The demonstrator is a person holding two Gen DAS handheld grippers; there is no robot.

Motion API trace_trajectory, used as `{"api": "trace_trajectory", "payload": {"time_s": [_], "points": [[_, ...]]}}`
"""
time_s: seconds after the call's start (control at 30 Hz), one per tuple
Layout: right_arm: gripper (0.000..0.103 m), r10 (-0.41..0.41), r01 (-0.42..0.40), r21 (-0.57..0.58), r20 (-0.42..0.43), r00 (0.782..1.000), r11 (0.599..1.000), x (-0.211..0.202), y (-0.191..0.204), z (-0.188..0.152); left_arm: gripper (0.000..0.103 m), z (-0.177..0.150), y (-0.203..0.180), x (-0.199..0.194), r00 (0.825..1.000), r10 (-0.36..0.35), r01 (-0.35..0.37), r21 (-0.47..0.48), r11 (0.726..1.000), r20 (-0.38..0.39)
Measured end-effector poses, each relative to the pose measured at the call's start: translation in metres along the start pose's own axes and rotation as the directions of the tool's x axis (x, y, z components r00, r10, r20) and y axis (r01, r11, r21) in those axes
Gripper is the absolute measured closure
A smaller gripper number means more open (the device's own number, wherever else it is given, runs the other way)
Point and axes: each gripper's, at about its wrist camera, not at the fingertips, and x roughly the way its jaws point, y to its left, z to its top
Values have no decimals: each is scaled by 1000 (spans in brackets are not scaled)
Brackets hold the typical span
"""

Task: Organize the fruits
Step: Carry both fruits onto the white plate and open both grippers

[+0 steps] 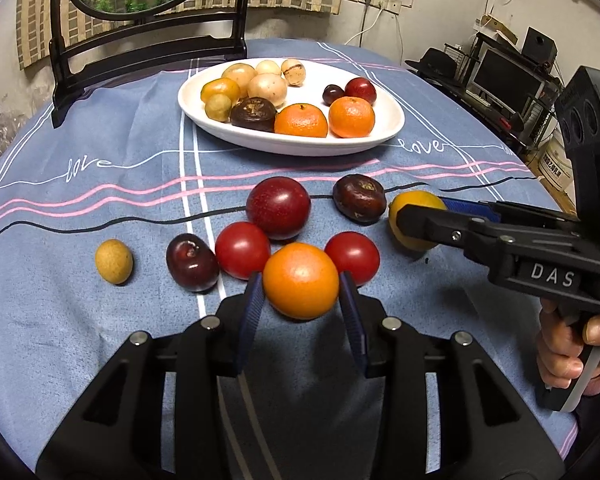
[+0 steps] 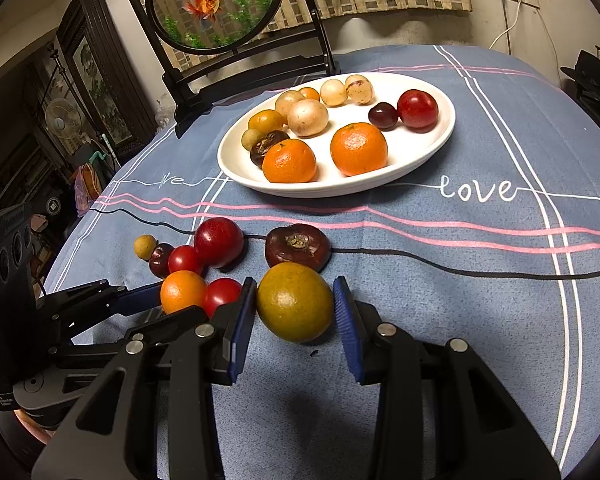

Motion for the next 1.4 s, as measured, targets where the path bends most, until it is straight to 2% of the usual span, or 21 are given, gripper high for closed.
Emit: {"api": "trace_trajectory", "payload": {"time_s": [0.27, 0.5, 0.6, 0.67, 0.8, 0.9, 1.07, 1.17, 1.4], "points": [[64, 11, -11, -7, 10, 1000, 1000, -4, 1, -1, 64, 0, 0, -11, 999, 22, -22, 1, 1000, 36], [63, 43, -39, -49, 87, 995, 998, -14, 9, 2, 64, 3, -3, -32, 994, -1, 2, -6, 1000, 105], [63, 90, -89, -10, 107, 990, 996, -16, 4, 9, 64, 11, 1, -38, 993, -36, 39, -26, 999, 116], [63, 94, -96, 14, 125, 988, 995, -18, 1, 16, 64, 23, 4, -40, 991, -57, 61, -29, 998, 122], [63, 49, -58, 42, 202, 978, 997, -21, -5, 33, 64, 54, 12, -38, 988, -21, 25, -23, 999, 154], [63, -7, -9, 63, 245, 969, 998, -12, -10, 52, 64, 86, 22, -24, 987, -9, 17, -51, 999, 163], [64, -100, 90, 51, 263, 960, 995, 17, -16, 83, 64, 135, 30, 19, 987, 61, -58, -28, 998, 145], [64, -126, 125, 20, 257, 958, 992, 34, -14, 94, 64, 148, 33, 42, 989, 82, -80, -24, 997, 124], [63, -108, 115, -21, 217, 970, 993, 56, -15, 105, 64, 154, 39, 73, 993, 90, -89, -24, 996, 72]]}}
